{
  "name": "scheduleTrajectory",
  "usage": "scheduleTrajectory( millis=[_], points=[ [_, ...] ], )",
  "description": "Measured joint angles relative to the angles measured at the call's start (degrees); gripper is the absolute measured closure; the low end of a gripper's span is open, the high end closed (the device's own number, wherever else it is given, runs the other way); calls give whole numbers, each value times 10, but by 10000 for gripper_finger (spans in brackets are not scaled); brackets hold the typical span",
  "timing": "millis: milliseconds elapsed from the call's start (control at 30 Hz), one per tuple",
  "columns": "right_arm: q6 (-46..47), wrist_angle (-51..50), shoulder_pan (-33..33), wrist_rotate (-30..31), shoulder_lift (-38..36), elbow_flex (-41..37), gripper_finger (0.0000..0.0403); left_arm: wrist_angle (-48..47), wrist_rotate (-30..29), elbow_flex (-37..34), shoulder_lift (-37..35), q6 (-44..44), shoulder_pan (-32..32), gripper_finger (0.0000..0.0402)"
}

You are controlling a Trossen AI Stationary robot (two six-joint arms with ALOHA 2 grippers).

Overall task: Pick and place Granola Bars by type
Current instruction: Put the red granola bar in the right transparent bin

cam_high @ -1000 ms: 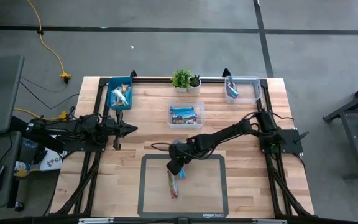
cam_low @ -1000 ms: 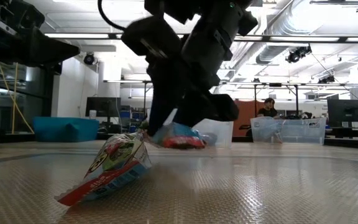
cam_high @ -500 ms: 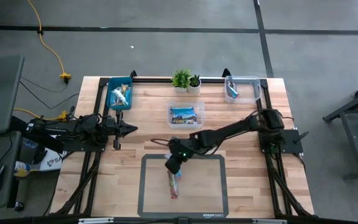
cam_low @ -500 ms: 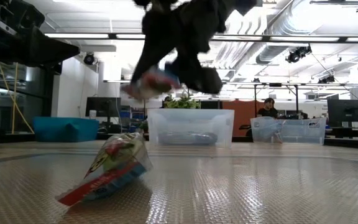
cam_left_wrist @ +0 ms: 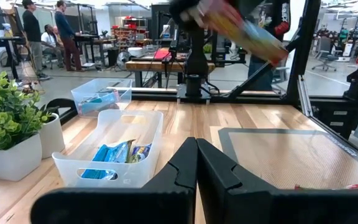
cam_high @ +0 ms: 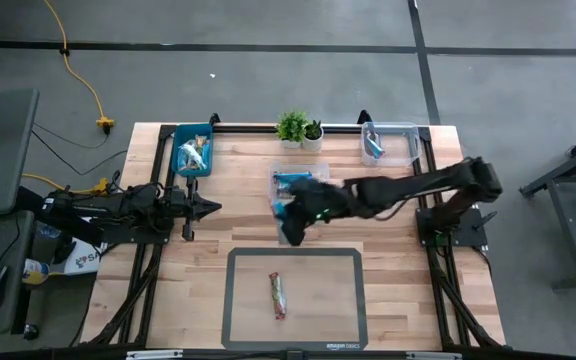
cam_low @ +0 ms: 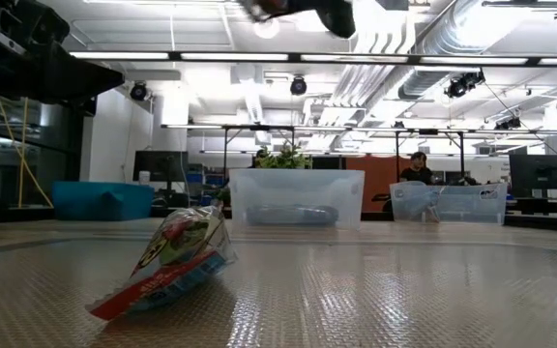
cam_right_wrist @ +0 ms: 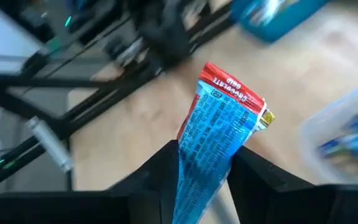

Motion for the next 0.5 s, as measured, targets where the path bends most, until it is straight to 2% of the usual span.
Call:
scheduleTrajectory(
  millis=[200,500],
  points=[
    [-51,-73,-18,106,-74,0,290,0,0,0,0,0,0,401],
    [-87,-187,-75,176,-134,0,290,0,0,0,0,0,0,401]
  ],
)
